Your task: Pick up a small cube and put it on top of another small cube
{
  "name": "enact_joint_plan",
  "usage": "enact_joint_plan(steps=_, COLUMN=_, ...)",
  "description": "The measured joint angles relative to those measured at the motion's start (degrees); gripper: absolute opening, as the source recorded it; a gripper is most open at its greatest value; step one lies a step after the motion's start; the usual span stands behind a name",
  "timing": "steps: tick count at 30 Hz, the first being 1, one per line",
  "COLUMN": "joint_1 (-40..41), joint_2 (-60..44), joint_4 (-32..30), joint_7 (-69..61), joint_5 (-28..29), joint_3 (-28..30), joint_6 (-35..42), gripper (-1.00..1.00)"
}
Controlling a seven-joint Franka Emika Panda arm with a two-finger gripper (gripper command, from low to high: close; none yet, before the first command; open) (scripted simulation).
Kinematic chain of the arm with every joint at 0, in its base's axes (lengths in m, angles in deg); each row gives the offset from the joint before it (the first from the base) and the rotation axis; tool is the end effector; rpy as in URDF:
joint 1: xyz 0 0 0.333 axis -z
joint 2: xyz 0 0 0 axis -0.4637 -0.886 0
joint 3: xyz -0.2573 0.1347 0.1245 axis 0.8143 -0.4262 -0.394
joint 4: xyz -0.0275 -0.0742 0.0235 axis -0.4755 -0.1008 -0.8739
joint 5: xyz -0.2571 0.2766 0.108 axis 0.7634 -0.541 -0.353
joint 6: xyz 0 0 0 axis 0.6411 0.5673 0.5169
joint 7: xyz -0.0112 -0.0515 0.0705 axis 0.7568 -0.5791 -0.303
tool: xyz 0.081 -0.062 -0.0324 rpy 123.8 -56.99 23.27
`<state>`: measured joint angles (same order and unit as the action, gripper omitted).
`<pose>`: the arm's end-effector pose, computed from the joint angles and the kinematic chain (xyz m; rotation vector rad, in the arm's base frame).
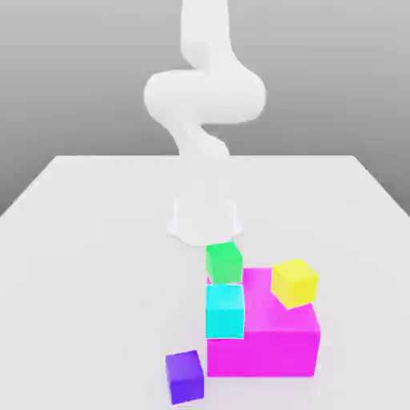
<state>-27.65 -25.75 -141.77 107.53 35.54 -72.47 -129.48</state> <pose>0.3789 0.0048 0.6612 -2.5115 1.0602 -0.9128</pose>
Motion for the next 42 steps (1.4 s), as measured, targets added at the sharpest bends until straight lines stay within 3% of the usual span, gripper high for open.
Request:
enact_joint_plan(steps=14, joint_1=-0.8, joint_2=-29.9, joint_4=-14.5, joint_7=2.6, joint_5=-0.5, joint_3=-2.2, joint_6=-8.2, gripper=0.00)
enact_joint_plan(steps=19, joint_1=-0.8, joint_2=-40.3, joint_4=-16.9, joint_7=3.3, joint_5=0.0, joint_3=-2.4, joint_6=-17.4, gripper=0.00)
enact_joint_plan(steps=20, joint_1=-0.8, joint_2=-42.0, joint_4=-17.2, joint_7=3.4, joint_5=0.2, joint_3=-2.3, joint_6=-19.2, gripper=-1.00)
enact_joint_plan(steps=27, joint_1=-1.1, joint_2=-42.2, joint_4=-17.2, joint_7=3.3, joint_5=0.1, joint_3=-2.9, joint_6=-19.5, gripper=-1.00)
enact_joint_plan(steps=32, joint_1=-2.0, joint_2=-33.8, joint_4=-16.1, joint_7=2.0, joint_5=-0.5, joint_3=-1.4, joint_6=-10.1, gripper=-1.00)
enact_joint_plan(steps=42, joint_1=-4.6, joint_2=-32.1, joint_4=-15.7, joint_7=-23.4, joint_5=0.2, joint_3=0.2, joint_6=-8.6, gripper=-1.00)
